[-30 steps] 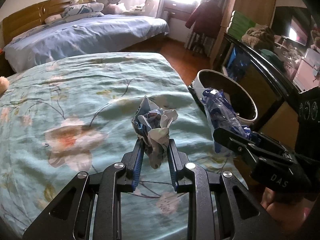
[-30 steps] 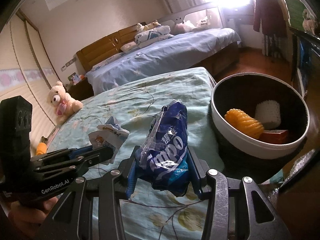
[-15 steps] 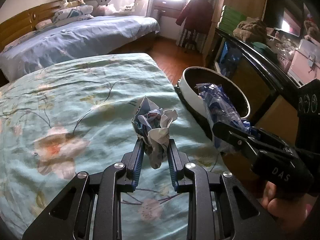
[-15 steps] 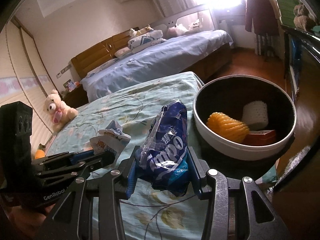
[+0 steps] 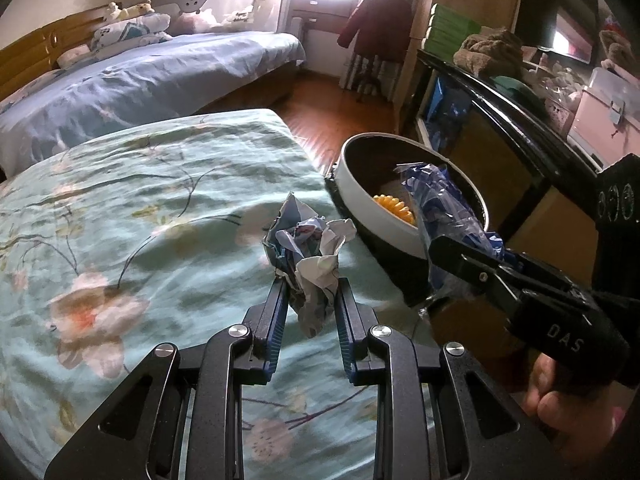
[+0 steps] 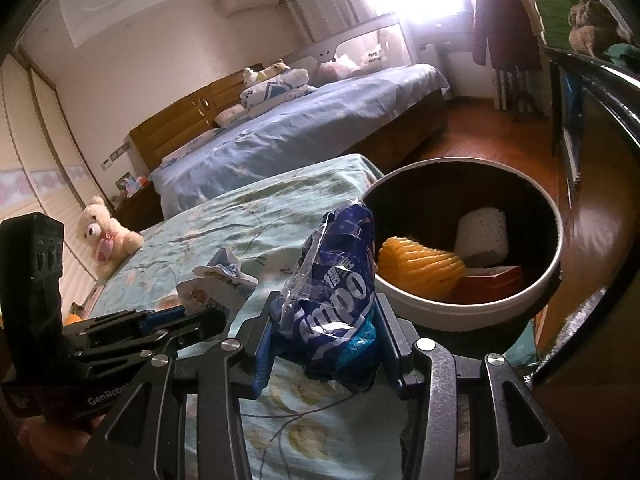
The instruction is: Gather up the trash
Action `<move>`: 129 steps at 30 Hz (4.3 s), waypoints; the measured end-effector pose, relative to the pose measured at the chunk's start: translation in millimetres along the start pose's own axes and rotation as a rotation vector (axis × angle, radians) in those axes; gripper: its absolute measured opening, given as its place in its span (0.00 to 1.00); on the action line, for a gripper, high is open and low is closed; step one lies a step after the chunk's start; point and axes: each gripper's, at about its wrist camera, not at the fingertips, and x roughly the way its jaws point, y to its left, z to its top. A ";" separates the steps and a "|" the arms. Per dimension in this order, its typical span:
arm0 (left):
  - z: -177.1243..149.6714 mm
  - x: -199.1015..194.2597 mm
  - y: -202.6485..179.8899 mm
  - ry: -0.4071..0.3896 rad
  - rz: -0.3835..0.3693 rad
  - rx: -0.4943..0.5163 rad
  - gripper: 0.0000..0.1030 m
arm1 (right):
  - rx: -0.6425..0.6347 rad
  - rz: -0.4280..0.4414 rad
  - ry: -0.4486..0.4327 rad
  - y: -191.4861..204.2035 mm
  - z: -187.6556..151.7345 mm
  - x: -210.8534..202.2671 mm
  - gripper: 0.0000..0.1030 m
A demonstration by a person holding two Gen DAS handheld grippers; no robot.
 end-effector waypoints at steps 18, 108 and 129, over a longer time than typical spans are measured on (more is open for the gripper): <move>16.9 10.8 -25.4 -0.005 -0.033 0.044 0.22 | 0.041 -0.055 -0.025 -29.8 9.2 -8.7 0.44; 88.4 91.1 -80.7 0.049 -0.040 0.119 0.23 | 0.109 -0.216 0.023 -108.4 61.8 32.2 0.47; 70.8 57.8 -52.1 0.015 -0.017 0.044 0.58 | 0.151 -0.173 -0.007 -101.4 62.4 20.2 0.67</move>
